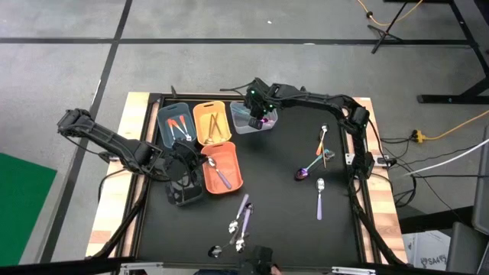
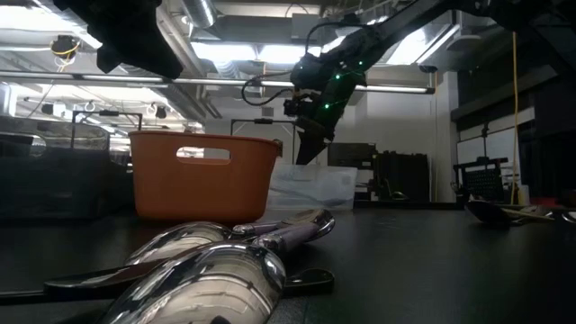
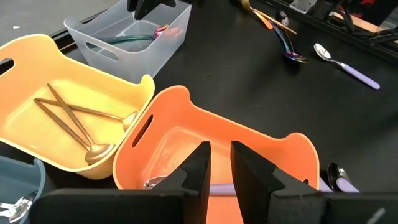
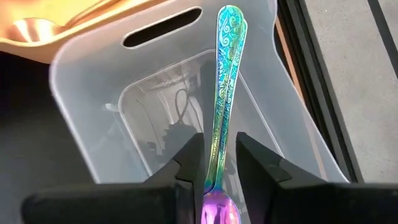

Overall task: Sort silverware by color (type)
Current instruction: Put the purple spoon into the orange bin

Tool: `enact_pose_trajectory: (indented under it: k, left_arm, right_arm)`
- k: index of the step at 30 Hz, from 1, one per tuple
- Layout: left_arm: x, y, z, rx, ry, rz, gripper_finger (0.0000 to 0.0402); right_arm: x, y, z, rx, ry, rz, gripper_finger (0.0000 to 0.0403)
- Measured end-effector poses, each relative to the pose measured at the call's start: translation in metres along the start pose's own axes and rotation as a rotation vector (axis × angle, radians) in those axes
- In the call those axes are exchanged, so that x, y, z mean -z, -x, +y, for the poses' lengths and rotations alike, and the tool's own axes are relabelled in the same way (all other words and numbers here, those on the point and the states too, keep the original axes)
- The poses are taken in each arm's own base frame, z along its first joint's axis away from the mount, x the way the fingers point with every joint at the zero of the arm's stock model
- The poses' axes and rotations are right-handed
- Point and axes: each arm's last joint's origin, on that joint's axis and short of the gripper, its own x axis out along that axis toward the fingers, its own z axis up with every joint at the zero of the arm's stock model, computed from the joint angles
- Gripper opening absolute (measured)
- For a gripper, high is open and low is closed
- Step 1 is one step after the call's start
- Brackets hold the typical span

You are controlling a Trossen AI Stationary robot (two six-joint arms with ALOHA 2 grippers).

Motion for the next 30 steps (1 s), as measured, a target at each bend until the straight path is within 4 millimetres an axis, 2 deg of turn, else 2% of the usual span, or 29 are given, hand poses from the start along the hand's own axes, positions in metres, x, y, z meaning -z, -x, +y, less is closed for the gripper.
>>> enact_pose_trajectory:
  k: [6,12,16,22,30]
  left_arm:
    - [0.000,0.000,0.000,0.000,0.000,0.000,0.0056]
    - [0.000,0.000,0.000,0.000,0.000,0.000,0.0056]
    - [0.000,0.000,0.000,0.000,-0.007,0.000,0.0056]
    - [0.000,0.000,0.000,0.000,-0.008,0.000,0.0056]
    - [0.000,0.000,0.000,0.000,-0.008,0.000,0.0056]
  right_arm:
    - [-0.004,0.038,0.015,-0.004,0.029,0.008,0.0081]
    - [-0.003,0.084,0.048,-0.045,0.078,0.052,0.0081]
    - [0.002,0.108,0.072,-0.083,0.094,0.094,0.0081]
    - [0.011,0.131,0.109,-0.136,0.126,0.172,0.0081]
    - [0.029,0.144,0.155,-0.188,0.191,0.344,0.0081]
